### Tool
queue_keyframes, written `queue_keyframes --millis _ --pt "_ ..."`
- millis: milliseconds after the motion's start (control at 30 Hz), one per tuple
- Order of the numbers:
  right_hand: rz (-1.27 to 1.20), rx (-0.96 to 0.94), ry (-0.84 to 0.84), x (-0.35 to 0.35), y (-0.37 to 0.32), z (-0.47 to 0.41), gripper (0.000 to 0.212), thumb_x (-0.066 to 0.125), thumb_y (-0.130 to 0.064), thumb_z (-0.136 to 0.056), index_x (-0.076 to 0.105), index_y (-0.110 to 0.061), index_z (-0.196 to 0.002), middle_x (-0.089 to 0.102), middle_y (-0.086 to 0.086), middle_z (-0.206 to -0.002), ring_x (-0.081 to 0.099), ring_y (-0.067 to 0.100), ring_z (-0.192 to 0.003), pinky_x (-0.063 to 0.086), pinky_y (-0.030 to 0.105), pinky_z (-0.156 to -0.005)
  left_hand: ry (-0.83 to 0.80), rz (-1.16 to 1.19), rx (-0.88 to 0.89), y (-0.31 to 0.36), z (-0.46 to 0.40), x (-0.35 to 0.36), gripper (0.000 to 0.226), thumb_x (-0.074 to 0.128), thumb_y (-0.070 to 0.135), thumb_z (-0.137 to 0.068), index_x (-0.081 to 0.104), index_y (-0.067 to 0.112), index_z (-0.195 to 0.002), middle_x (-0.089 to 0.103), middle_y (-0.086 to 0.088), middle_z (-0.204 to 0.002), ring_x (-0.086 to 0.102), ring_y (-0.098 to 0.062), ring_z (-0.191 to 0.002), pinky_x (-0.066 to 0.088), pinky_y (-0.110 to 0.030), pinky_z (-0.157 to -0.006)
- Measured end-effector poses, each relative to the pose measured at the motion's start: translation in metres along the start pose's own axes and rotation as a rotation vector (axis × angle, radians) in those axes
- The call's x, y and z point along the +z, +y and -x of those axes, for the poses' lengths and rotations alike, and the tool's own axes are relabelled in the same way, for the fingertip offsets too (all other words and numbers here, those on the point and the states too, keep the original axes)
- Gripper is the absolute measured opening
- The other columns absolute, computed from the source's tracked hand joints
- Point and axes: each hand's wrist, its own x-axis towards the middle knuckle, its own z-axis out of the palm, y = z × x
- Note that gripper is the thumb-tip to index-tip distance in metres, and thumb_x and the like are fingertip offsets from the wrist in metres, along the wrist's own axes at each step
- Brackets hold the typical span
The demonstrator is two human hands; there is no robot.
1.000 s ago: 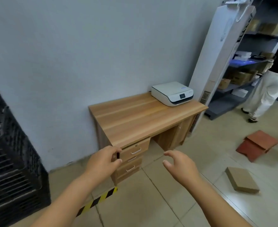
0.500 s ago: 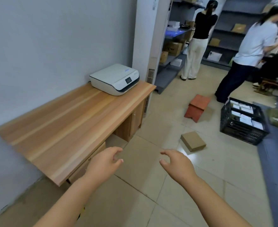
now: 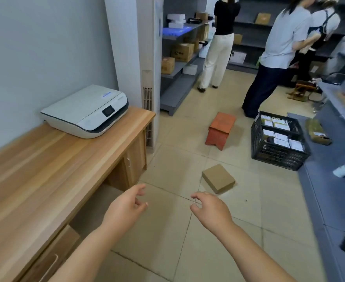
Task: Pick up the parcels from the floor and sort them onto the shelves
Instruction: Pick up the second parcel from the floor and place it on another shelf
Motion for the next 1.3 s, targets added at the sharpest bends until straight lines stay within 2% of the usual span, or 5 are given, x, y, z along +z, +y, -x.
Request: queue_keyframes --millis 167,333,600,867,1300 --pt "0.015 0.053 -0.030 -0.020 0.033 -0.061 0.037 0.049 -0.032 -0.089 0.055 -0.026 -0.125 0.056 -0.005 -0.132 0.050 0.015 -0.121 0.041 0.027 -0.092 -0.073 0.015 0.020 0.021 -0.063 0.023 0.051 0.061 0.026 -0.083 0.042 0.030 -0.131 0.054 0.017 -0.109 0.057 -0.001 -0.084 0.049 -0.020 -0.075" --pt "-0.010 0.110 -0.007 -0.028 0.045 -0.127 0.038 0.048 -0.030 -0.089 0.054 -0.027 -0.127 0.055 -0.005 -0.133 0.051 0.015 -0.120 0.041 0.027 -0.091 -0.084 0.021 0.041 0.025 -0.147 0.028 0.048 0.062 0.022 -0.082 0.048 0.024 -0.128 0.057 0.012 -0.109 0.057 -0.005 -0.094 0.048 -0.030 -0.088" --pt "-0.085 0.286 0.056 -0.033 0.048 -0.242 0.046 0.049 -0.029 -0.087 0.046 -0.026 -0.134 0.051 -0.004 -0.138 0.052 0.017 -0.121 0.045 0.029 -0.093 -0.193 -0.041 0.194 0.026 -0.312 0.027 0.049 0.061 0.024 -0.082 0.048 0.023 -0.129 0.054 0.003 -0.118 0.052 -0.009 -0.108 0.046 -0.027 -0.089" --pt "-0.147 0.460 0.134 -0.047 0.042 -0.346 0.048 0.051 -0.028 -0.087 0.045 -0.025 -0.135 0.051 -0.002 -0.138 0.052 0.017 -0.120 0.044 0.028 -0.092 -0.306 -0.077 0.296 0.044 -0.471 0.019 0.051 0.062 0.024 -0.082 0.047 0.019 -0.130 0.055 -0.001 -0.123 0.053 -0.012 -0.109 0.044 -0.028 -0.088" --pt "-0.281 0.727 0.215 -0.076 0.144 -0.445 0.047 0.054 -0.029 -0.086 0.051 -0.020 -0.132 0.056 0.002 -0.132 0.055 0.018 -0.116 0.044 0.027 -0.089 -0.552 -0.121 0.449 0.127 -0.620 0.111 0.050 0.060 0.021 -0.082 0.047 0.020 -0.130 0.054 0.001 -0.127 0.054 -0.011 -0.104 0.042 -0.023 -0.085"
